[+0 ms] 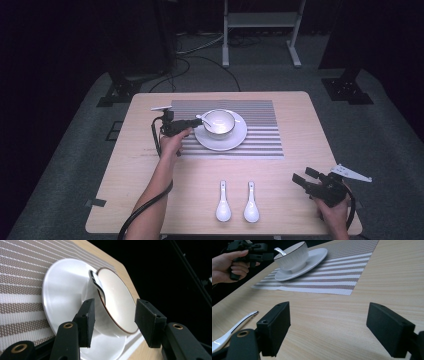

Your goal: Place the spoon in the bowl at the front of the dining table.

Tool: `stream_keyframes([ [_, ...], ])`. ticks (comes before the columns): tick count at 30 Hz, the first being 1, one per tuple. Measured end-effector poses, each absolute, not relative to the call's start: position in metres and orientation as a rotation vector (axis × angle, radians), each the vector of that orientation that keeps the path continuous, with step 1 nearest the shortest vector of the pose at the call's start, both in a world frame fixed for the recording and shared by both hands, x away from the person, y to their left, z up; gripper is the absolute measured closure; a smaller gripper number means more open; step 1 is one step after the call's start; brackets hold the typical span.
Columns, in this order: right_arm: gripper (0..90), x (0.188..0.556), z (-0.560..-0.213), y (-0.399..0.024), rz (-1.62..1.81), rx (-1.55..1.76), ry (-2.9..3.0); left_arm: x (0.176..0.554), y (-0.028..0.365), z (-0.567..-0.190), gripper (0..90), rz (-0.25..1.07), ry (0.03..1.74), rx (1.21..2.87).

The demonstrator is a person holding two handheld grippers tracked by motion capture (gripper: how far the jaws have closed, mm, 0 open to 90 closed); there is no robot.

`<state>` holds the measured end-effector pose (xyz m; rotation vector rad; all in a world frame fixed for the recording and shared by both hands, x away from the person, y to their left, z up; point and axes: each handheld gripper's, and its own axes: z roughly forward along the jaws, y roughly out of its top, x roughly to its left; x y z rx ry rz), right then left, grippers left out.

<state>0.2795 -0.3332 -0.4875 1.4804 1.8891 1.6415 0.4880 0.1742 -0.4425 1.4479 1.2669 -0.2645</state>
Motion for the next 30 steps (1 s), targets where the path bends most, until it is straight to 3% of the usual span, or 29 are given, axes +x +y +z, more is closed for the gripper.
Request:
stream_keyframes([
  [13,18.3,0.279,-0.488,-0.335,1.642,1.491,1.874,0.477,0.183,-0.446,34.8,-0.266,1.251,1.533],
  [15,18.4,0.279,-0.488,-0.334,1.639,1.494,1.874,0.474,0.184,-0.446,27.6,-0.260,1.241,1.546],
  [22,18.3,0.279,-0.488,-0.335,1.635,1.501,1.869,0.465,0.185,-0.441,19.8,-0.256,1.200,1.576],
  [30,18.3,0.279,-0.488,-0.335,1.636,1.505,1.864,0.456,0.180,-0.439,18.0,-0.249,1.174,1.628],
])
